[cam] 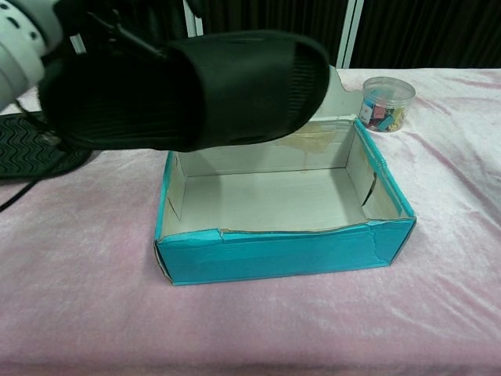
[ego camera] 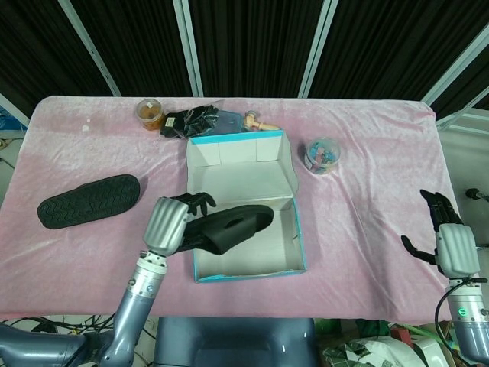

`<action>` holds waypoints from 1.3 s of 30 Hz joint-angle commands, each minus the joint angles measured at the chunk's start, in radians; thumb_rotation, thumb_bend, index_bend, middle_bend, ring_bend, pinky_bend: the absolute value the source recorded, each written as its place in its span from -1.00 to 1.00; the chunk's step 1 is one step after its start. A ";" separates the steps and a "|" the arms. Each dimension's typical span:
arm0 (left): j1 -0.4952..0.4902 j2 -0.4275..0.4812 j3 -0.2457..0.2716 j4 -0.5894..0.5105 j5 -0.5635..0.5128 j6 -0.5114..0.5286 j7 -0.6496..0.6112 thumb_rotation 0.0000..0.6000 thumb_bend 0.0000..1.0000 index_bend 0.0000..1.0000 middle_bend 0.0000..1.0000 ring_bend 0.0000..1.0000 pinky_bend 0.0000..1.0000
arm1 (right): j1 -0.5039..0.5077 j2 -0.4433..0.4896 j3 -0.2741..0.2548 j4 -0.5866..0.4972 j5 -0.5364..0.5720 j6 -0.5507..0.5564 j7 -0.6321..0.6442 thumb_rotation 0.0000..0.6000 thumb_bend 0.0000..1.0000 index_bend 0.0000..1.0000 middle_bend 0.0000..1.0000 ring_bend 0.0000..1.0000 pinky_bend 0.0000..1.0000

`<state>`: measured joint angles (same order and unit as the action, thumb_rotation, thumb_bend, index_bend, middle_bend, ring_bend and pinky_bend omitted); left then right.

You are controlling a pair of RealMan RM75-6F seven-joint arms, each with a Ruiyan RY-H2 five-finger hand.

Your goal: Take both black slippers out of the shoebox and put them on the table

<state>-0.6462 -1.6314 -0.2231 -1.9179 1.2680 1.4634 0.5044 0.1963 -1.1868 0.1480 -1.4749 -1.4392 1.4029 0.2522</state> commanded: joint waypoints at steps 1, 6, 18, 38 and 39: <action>0.052 0.061 0.020 -0.009 -0.011 0.039 0.022 1.00 -0.47 -0.17 0.11 0.03 0.33 | 0.002 -0.001 0.000 0.003 0.001 -0.003 0.002 1.00 -0.60 -0.82 -0.80 -0.87 -0.52; 0.105 0.133 0.020 0.033 -0.118 0.034 0.032 1.00 -0.47 -0.18 0.09 0.02 0.30 | 0.009 -0.008 0.000 0.013 0.000 -0.012 0.005 1.00 -0.60 -0.82 -0.80 -0.86 -0.52; 0.154 0.090 -0.006 0.247 -0.235 0.018 -0.023 1.00 -0.47 -0.19 0.06 0.01 0.26 | 0.023 -0.008 0.004 0.002 0.003 -0.028 -0.015 1.00 -0.60 -0.82 -0.80 -0.87 -0.52; 0.203 0.314 0.031 0.073 -0.235 -0.154 -0.080 1.00 -1.00 -1.00 -0.91 -1.00 -1.00 | 0.038 0.027 -0.003 -0.038 0.014 -0.064 -0.088 1.00 -0.60 -0.82 -0.80 -0.87 -0.52; 0.219 0.340 0.044 0.058 -0.201 -0.143 -0.102 1.00 -1.00 -1.00 -0.90 -1.00 -1.00 | 0.039 0.029 -0.003 -0.043 0.018 -0.067 -0.098 1.00 -0.60 -0.83 -0.80 -0.87 -0.52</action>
<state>-0.4706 -1.3716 -0.2132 -1.7958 0.9790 1.3195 0.4770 0.2328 -1.1641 0.1464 -1.5100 -1.4265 1.3430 0.1666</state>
